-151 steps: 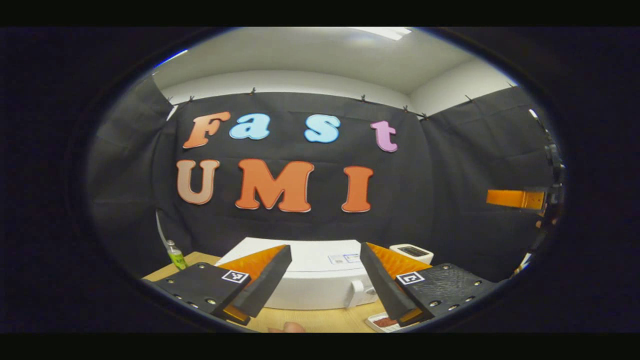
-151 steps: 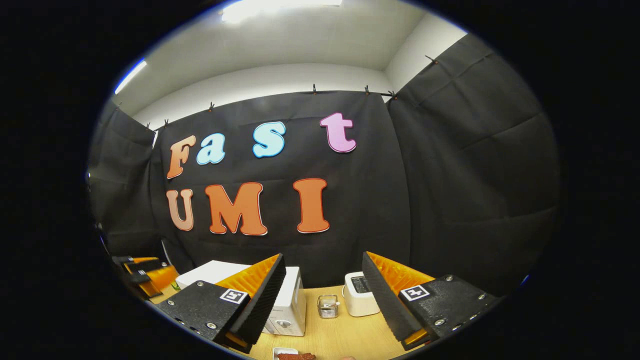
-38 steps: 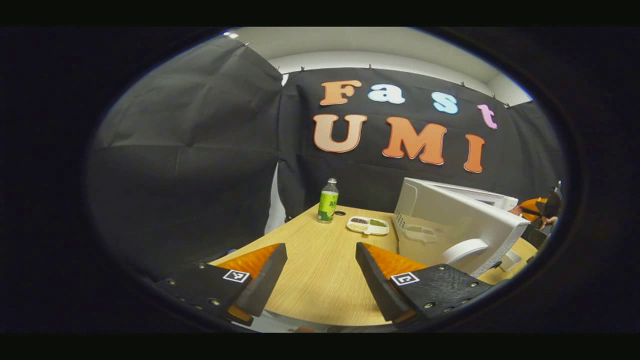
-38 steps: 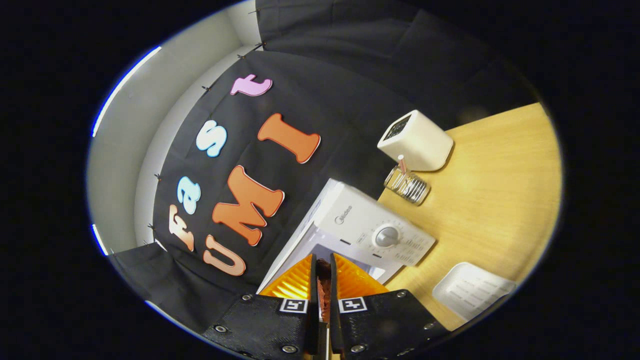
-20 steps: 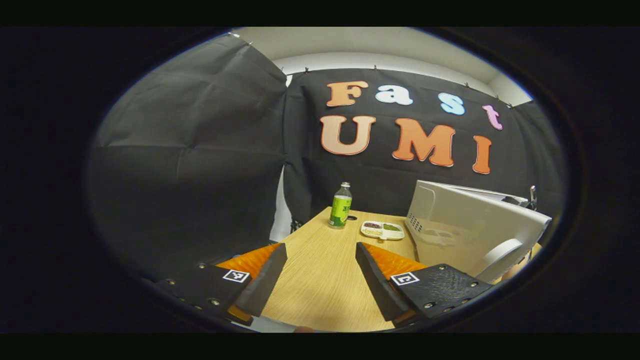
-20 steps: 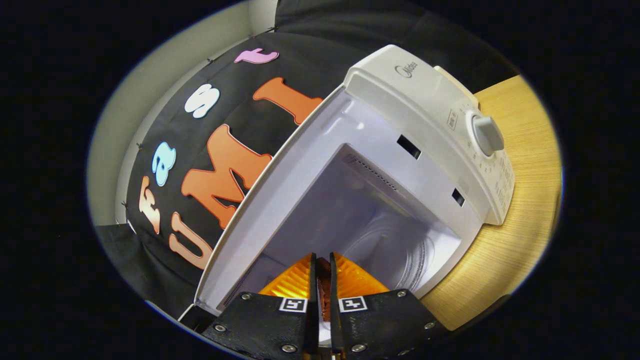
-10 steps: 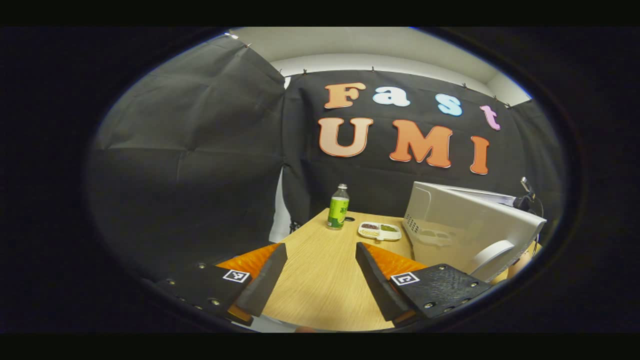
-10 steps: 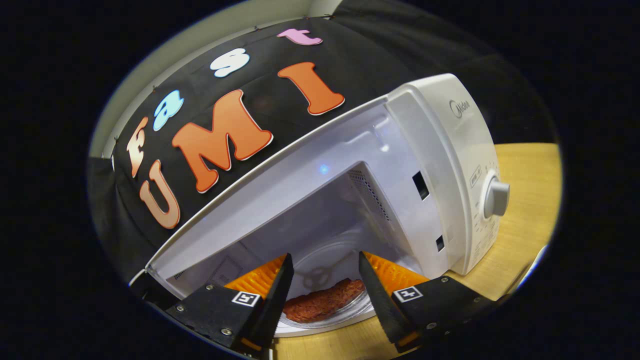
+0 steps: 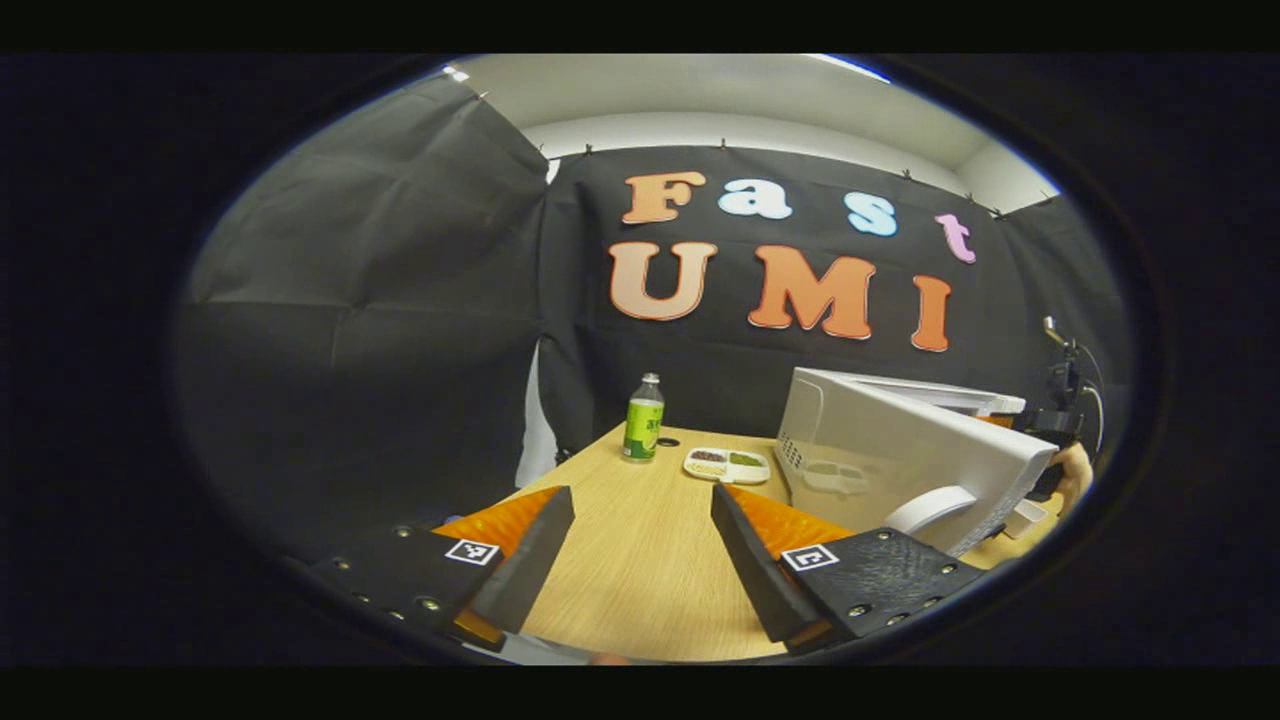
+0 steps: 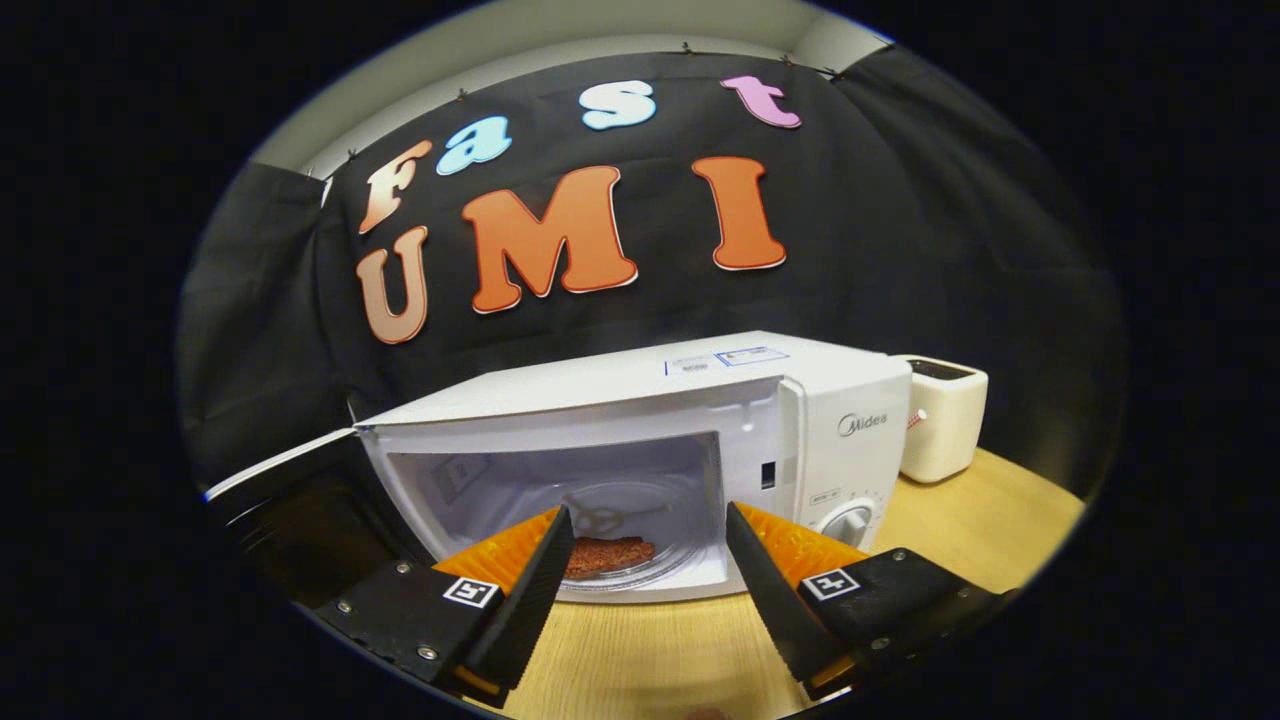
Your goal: Open the microwave oven with the left hand, put the food in, and close the microwave oven.
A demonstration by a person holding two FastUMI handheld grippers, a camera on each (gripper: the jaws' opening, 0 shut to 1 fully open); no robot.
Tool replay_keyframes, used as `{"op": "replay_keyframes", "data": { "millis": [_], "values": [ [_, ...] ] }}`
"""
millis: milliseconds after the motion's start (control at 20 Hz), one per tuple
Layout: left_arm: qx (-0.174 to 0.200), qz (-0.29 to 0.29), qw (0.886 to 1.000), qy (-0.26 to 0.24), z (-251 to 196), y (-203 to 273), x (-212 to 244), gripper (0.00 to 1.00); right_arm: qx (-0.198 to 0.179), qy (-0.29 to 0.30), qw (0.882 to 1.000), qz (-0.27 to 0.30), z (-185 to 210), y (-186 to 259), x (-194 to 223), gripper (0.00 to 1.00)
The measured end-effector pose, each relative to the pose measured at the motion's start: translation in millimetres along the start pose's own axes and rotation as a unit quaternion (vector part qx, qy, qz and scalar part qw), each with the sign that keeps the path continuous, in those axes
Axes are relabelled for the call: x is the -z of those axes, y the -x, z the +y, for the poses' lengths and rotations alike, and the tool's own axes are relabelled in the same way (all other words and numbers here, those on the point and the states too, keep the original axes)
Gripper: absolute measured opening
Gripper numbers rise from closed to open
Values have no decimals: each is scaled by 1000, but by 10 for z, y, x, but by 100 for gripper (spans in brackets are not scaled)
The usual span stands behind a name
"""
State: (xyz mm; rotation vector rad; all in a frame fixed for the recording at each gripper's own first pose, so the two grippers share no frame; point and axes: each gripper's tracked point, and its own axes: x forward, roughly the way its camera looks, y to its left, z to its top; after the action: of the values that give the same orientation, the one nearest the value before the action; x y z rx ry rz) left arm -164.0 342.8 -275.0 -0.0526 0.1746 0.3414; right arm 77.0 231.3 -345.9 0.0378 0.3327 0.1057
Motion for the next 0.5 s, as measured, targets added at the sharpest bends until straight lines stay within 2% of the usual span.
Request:
{"op": "replay_keyframes", "data": {
  "millis": [200,500],
  "values": [
    [-4,-4,1000,-2,33,-15,-21,86,-12,22,1000,-16,-207,413,-366,95],
    [-4,-15,1000,-9,76,-160,-44,86,5,33,998,-50,-626,822,-876,95]
  ]
}}
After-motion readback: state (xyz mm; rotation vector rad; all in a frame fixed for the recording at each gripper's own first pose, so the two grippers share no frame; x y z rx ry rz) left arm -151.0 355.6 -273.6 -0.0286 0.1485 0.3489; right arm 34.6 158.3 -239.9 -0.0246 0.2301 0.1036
